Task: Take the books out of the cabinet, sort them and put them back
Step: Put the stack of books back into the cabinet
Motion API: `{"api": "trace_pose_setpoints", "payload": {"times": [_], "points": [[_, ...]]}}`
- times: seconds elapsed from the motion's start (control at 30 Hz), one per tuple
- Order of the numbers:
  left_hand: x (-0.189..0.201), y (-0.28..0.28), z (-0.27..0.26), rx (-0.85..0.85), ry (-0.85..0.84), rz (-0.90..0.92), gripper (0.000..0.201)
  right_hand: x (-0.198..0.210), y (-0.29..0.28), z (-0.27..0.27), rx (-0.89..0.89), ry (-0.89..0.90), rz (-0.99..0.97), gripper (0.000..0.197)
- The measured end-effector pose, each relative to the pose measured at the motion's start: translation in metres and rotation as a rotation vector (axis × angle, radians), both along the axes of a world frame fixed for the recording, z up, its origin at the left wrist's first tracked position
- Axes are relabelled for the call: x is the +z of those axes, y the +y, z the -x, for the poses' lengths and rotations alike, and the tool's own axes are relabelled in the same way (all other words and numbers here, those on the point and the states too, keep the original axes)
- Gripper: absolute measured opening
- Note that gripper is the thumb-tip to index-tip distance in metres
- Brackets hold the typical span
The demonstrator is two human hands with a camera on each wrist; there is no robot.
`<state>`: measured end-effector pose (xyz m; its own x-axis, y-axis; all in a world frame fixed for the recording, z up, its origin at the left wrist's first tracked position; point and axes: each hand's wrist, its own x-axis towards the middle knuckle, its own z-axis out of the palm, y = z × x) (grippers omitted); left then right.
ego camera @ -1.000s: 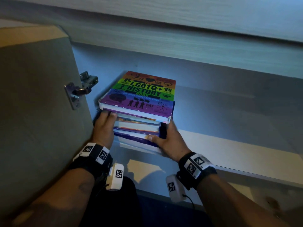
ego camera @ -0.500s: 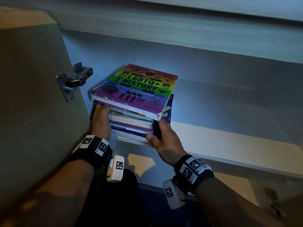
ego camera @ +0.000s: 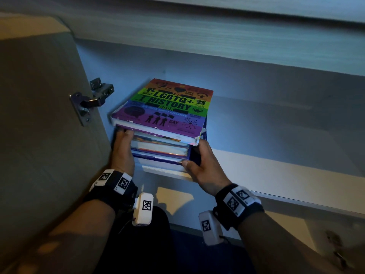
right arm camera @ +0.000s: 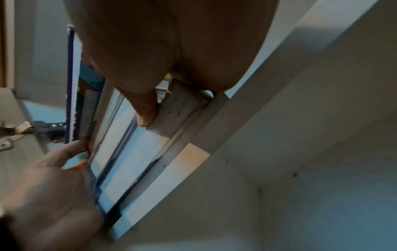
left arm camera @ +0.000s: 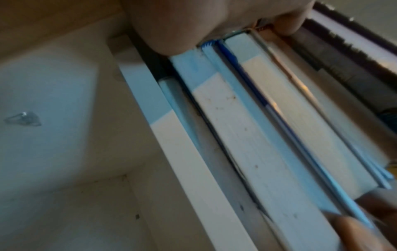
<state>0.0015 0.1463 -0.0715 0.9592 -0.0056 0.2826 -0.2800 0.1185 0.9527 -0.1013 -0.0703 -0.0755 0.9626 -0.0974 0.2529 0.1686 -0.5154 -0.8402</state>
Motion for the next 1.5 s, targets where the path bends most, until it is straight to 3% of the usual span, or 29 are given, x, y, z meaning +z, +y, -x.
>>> {"api": "trace_pose_setpoints", "payload": {"times": [0.1,0.17,0.23,0.33,0.4,0.47,0.57,0.73,0.9,1.03,1.17,1.3,1.5], "points": [[0.008,0.004,0.011,-0.107,0.043,0.144,0.055,0.011,-0.005,-0.003,0.074,0.082,-0.149,0.049],[0.015,0.005,0.014,-0.055,0.060,0.094,0.062,0.017,-0.006,-0.003,0.147,0.081,-0.365,0.073],[0.018,0.005,0.012,0.027,0.004,-0.003,0.047,0.025,-0.004,-0.001,0.144,0.037,-0.423,0.090],[0.024,0.001,0.011,0.097,0.029,-0.079,0.015,0.039,0.007,0.001,0.078,-0.037,-0.352,0.055],[0.027,-0.002,0.012,0.114,0.035,-0.105,0.017,0.043,0.015,0.002,-0.001,-0.044,-0.262,0.041],[0.026,-0.003,0.010,0.088,0.027,-0.104,0.019,0.040,0.016,0.001,-0.049,-0.004,-0.245,0.050],[0.023,-0.004,0.005,0.089,-0.024,-0.088,0.043,0.037,0.015,-0.002,-0.086,-0.006,-0.279,0.047],[0.028,-0.010,0.009,0.103,0.051,0.013,0.045,0.034,0.021,-0.007,-0.129,-0.034,-0.273,0.044],[0.029,-0.016,0.014,0.120,0.103,-0.008,0.039,0.022,0.012,-0.004,-0.035,0.056,-0.188,0.049],[0.015,-0.017,0.016,0.187,0.096,-0.059,0.045,0.003,0.000,-0.012,-0.148,0.022,0.042,0.087],[0.009,-0.024,0.010,0.320,0.087,-0.125,0.049,0.001,0.012,-0.020,-0.211,0.057,-0.078,0.085],[0.011,-0.026,0.001,0.357,0.119,-0.140,0.052,-0.002,0.018,-0.021,-0.190,0.107,0.004,0.099],[0.008,-0.022,-0.001,0.325,0.073,-0.141,0.045,-0.003,0.018,-0.020,-0.171,0.054,0.133,0.080]]}}
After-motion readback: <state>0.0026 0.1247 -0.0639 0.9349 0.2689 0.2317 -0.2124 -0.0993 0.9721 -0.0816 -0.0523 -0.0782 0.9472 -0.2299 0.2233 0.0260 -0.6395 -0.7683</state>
